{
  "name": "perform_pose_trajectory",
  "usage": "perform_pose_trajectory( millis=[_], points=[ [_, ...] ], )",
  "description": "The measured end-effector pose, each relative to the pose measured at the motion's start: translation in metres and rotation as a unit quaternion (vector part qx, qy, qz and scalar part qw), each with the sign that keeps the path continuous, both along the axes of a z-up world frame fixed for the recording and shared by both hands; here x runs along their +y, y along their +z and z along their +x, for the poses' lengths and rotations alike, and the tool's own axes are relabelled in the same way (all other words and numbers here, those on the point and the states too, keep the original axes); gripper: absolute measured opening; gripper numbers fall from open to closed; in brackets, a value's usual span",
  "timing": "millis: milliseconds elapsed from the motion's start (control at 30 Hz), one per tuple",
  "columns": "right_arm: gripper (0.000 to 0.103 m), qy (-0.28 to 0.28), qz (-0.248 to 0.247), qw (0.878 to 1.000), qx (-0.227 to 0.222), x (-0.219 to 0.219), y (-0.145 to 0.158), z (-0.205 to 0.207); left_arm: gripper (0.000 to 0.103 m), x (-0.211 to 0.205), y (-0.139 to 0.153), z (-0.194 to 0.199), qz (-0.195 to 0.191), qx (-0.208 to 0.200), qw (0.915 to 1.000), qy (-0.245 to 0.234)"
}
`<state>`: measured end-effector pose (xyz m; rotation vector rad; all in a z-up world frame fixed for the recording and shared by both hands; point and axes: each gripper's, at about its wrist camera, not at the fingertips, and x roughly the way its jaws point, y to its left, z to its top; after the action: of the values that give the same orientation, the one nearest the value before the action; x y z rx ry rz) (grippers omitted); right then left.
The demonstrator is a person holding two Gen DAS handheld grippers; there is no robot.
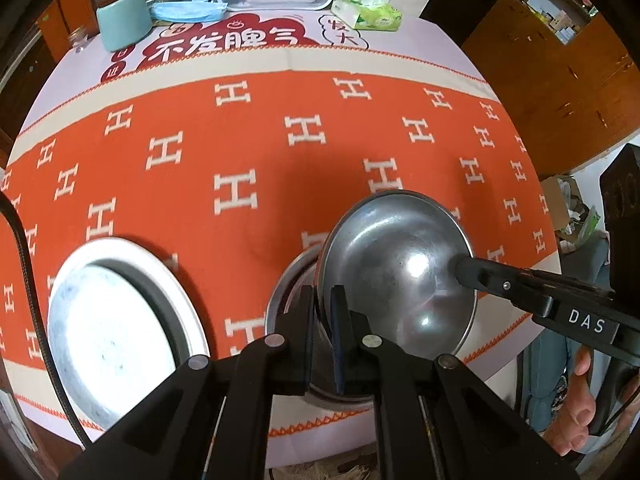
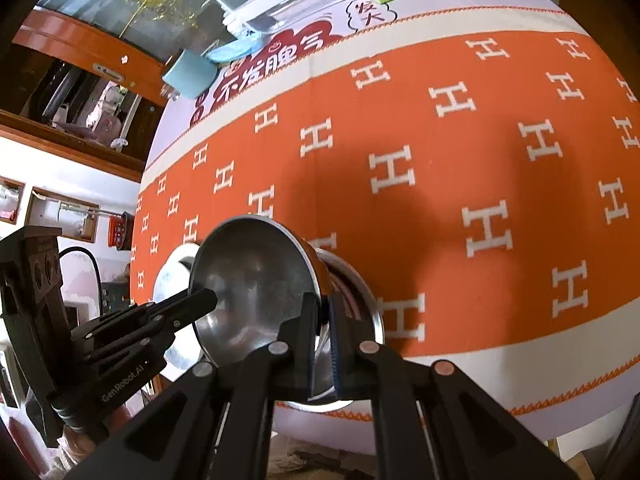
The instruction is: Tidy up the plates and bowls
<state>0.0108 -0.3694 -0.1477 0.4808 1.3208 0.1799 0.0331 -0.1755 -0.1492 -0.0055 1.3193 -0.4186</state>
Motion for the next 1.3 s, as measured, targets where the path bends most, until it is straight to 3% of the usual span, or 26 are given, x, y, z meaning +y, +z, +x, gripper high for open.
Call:
perform_pose_trajectory(
  millis=[867, 1067, 1133, 1167, 1300],
  points=[
    [0.007, 0.043, -0.055, 0.997, 0.014, 0.019, -0.025, -0.013, 0.007, -0.004, -0.042, -0.02, 0.037, 0.028, 0.9989, 0.005],
    [0.01, 0.055, -0.075, 0.996, 0.008, 0.025, -0.023, -0.014, 0.028, -0.006, -0.037, -0.021, 0.029, 0.021, 0.9993, 0.0],
    [0.012, 0.058, -0.087, 0.995, 0.0, 0.027, -0.02, -0.015, 0.051, -0.007, -0.035, -0.021, 0.043, 0.012, 0.999, 0.002],
    [0.014, 0.059, -0.09, 0.994, -0.003, 0.027, -0.019, -0.015, 0.056, -0.006, -0.034, -0.021, 0.047, 0.007, 0.9989, 0.003],
    [0.024, 0.06, -0.096, 0.993, -0.017, 0.028, -0.013, -0.018, 0.061, -0.001, -0.027, -0.021, 0.041, -0.003, 0.9992, 0.006]
  ],
)
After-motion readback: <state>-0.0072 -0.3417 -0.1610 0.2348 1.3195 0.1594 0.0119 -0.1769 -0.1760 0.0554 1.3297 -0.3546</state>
